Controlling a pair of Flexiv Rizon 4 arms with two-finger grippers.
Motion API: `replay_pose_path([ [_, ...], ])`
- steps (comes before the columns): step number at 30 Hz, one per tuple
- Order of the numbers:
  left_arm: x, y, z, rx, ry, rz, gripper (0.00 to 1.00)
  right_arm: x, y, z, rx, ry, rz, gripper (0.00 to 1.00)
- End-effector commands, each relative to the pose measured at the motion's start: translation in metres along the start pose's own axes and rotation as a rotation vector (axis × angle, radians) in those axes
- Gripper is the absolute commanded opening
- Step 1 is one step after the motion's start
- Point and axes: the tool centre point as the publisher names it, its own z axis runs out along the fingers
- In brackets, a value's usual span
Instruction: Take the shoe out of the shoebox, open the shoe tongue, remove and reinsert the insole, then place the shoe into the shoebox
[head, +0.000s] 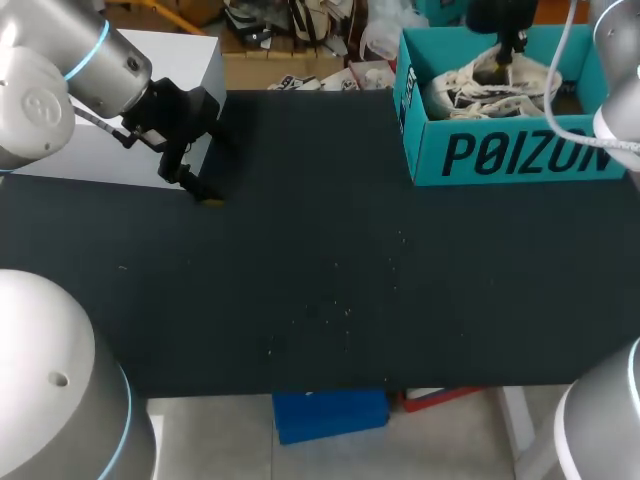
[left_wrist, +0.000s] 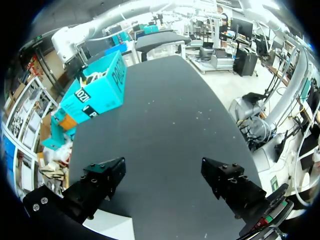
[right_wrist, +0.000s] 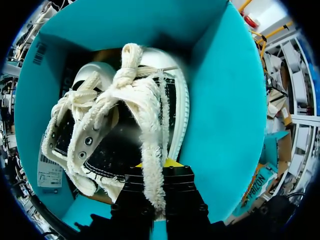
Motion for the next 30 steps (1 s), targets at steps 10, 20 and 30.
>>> replay_pose_path([
  [10,0.000,0.000,0.000,-0.003,0.000,0.001,1.00,-0.043,-0.003,0.006,0.005,0.458,0.017,1.00],
  [20,0.000,0.000,0.000,-0.003,0.000,0.001,1.00,0.000,-0.002,-0.062,0.051,0.357,0.082,0.53],
  [30,0.000,0.000,0.000,-0.003,0.000,0.001,1.00,0.059,0.016,-0.121,0.057,0.248,0.149,0.00],
])
